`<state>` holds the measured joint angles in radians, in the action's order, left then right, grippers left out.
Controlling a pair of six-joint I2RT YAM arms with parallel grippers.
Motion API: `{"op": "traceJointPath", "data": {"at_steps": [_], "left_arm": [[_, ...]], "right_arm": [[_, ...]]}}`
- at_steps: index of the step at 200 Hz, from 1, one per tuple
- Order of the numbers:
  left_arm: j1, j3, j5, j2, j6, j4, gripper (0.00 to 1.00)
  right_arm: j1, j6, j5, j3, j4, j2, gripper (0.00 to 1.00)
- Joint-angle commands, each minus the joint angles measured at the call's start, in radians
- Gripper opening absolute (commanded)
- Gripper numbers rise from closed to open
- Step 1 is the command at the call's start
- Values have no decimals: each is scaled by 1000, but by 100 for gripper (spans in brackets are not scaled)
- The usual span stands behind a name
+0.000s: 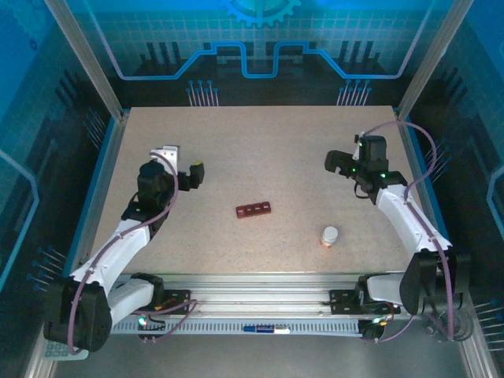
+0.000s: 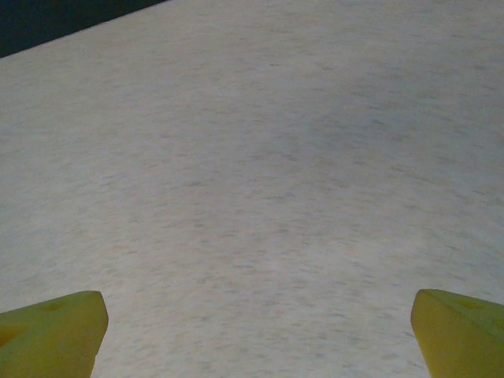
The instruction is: Sort the pills into containers
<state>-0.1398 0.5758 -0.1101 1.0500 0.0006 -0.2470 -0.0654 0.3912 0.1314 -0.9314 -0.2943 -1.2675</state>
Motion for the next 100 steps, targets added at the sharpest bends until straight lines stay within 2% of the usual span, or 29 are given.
{"op": "traceJointPath", "data": {"at_steps": [1,34,85,100], "left_arm": [[36,-76,24,-27,24,-138,99],[43,-207,-7,60,61,-345,99],[48,-294,-30,270,79,-629,99],[53,-286,-23,309,84,-672,99]], "right_arm": [[36,-49,128,110,211,43,100],[68,-97,163,234,366,38,100],[64,-142,181,386,558,-10,100],[56,-172,186,445,687,-27,100]]}}
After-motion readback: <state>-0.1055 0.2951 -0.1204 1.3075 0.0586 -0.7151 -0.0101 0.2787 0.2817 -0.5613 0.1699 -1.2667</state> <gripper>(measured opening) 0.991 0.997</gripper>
